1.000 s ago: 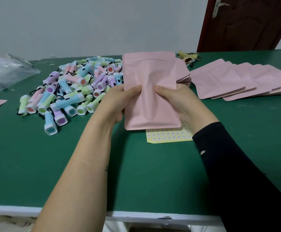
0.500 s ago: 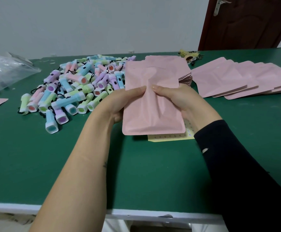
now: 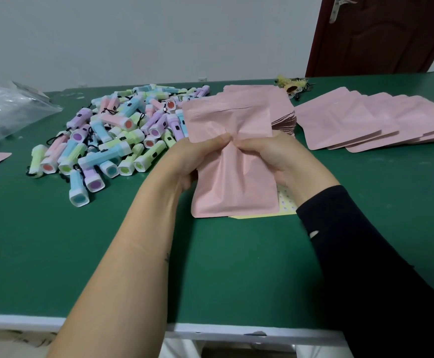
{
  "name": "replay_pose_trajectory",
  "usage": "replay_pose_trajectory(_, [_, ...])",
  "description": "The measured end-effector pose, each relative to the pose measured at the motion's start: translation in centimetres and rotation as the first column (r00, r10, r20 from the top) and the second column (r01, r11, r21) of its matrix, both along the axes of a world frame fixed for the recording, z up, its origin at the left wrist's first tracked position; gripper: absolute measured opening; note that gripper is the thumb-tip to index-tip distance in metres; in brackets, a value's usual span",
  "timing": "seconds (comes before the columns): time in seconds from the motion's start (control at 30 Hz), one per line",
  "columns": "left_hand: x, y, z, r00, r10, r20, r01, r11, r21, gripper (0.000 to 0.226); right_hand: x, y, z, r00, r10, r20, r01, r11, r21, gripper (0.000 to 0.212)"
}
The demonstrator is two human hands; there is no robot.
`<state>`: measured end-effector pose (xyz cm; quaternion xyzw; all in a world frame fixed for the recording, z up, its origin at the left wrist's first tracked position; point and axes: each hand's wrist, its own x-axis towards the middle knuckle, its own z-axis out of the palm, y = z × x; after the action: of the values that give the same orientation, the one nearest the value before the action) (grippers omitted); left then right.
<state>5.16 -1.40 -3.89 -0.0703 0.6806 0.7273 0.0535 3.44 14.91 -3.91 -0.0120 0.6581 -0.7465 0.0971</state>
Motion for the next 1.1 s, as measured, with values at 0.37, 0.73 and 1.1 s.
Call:
replay_pose_trajectory(0.37, [-0.3, 0.0, -0.4, 0.983, 0.122, -0.139, -0.128, 0.991, -0.035, 0.019, 0.3, -0.7, -0.3, 0.991, -0.117, -0.059, 0.123, 0.986, 0.109, 0.020])
replay_pose_trajectory(0.73, [0.3, -2.1, 0.6, 0.906, 0.238, -0.349, -0.269, 0.962, -0.041, 0.011, 0.2, -0.4, 0.1, 0.998, -0.071, -0.003, 0.069, 0.975, 0.212, 0.040])
replay_pose_trajectory(1.1, [0.6, -1.9, 1.0, 0.869, 0.155, -0.470, -0.298, 0.922, -0.246, 0.009, 0.4, 0.4, 0.8, 0.997, -0.082, -0.010, 0.081, 0.954, 0.289, 0.048])
